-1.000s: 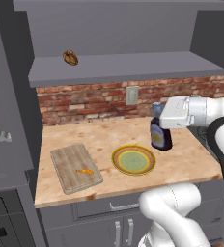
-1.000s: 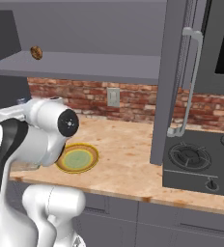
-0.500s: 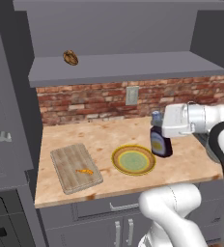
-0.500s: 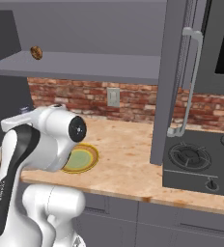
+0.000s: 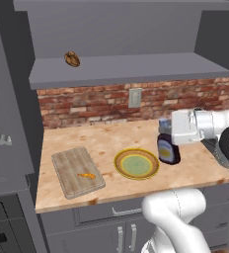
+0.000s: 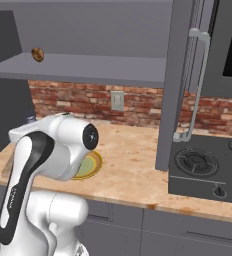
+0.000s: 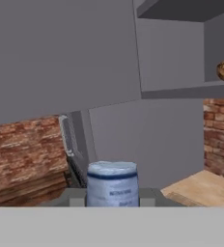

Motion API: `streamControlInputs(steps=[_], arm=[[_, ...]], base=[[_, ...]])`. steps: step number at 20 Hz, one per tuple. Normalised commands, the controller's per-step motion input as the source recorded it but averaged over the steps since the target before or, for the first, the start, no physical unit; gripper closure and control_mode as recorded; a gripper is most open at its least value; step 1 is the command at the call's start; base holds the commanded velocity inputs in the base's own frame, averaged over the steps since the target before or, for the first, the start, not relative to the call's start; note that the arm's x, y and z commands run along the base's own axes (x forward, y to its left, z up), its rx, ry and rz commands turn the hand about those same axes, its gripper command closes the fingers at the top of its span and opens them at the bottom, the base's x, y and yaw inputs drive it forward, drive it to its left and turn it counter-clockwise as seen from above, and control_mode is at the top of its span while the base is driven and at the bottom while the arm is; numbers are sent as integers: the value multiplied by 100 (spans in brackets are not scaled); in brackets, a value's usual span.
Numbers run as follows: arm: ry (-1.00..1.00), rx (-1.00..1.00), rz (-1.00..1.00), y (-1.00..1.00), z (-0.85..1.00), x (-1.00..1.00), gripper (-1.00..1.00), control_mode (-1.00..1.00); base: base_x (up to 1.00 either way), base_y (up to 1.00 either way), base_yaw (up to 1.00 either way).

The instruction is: Pick the shrimp from the plate and place it on the cutting board. Then pick the condiment bottle from the cabinet and place it next to the cutting board.

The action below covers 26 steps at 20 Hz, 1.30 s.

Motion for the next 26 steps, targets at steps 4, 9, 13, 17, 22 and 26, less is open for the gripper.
streamControlInputs(steps=[4, 9, 13, 17, 22, 26], arm=[[0, 0, 5, -5, -28, 0, 100, -100], [-1, 1, 6, -1, -33, 0, 100, -100], [0, 5, 6, 0, -30, 0, 100, -100], [0, 9, 6, -4, -19, 0, 100, -100], [0, 10, 5, -8, -9, 0, 100, -100], [0, 9, 5, -18, -1, 0, 100, -100]], base=[[0, 0, 0], [0, 0, 0], [0, 0, 0], [0, 0, 0], [0, 0, 0], [0, 0, 0]])
